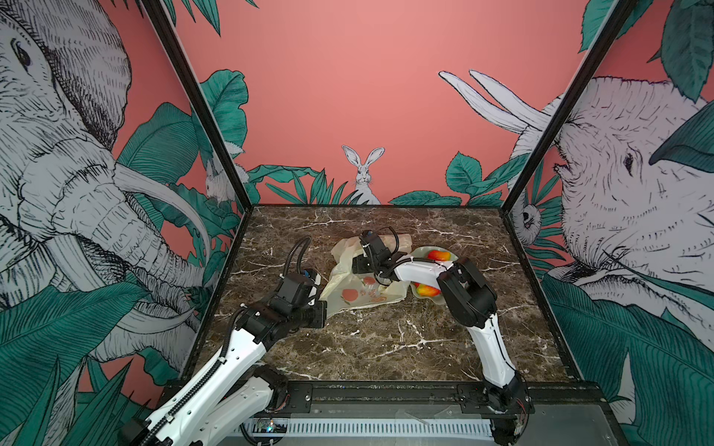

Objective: Take fruits out of the plastic bag
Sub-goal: Take out the fake fruit from the plastic bag.

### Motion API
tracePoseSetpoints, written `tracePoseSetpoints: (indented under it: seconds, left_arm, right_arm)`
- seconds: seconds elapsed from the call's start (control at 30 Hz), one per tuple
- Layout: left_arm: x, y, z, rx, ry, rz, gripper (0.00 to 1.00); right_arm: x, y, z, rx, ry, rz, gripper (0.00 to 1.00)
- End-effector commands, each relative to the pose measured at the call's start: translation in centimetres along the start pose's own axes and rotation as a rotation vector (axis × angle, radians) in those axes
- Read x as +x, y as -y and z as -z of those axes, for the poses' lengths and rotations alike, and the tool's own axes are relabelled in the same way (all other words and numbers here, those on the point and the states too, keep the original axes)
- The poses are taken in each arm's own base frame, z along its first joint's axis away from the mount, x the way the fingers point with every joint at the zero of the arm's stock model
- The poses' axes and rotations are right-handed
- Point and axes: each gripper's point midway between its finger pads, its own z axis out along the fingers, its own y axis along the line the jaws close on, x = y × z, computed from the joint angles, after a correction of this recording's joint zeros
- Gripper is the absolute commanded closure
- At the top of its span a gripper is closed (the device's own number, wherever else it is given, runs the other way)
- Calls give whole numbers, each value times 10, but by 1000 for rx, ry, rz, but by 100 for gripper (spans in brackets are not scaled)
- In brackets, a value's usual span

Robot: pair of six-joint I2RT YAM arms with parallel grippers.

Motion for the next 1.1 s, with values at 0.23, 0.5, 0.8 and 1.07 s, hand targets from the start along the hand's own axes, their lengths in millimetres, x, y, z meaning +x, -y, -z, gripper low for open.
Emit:
tracePoseSetpoints:
  seconds: [0.23,0.5,0.8,1.07]
  left_arm:
    - [-6,3,4,9,24,-15,100]
    - [-8,5,1,24,34,-6,100]
    - [-6,4,1,20,29,-8,100]
    - [-5,5,-3,23,15,-10,100]
  right_arm:
    - [-20,-3,13,-71,46,-45,26]
    - [-29,-12,24,-170,71,-79,19]
    - [-31,-9,21,-221,95,-139,21]
    - [-28,1,19,-196,102,-159,27]
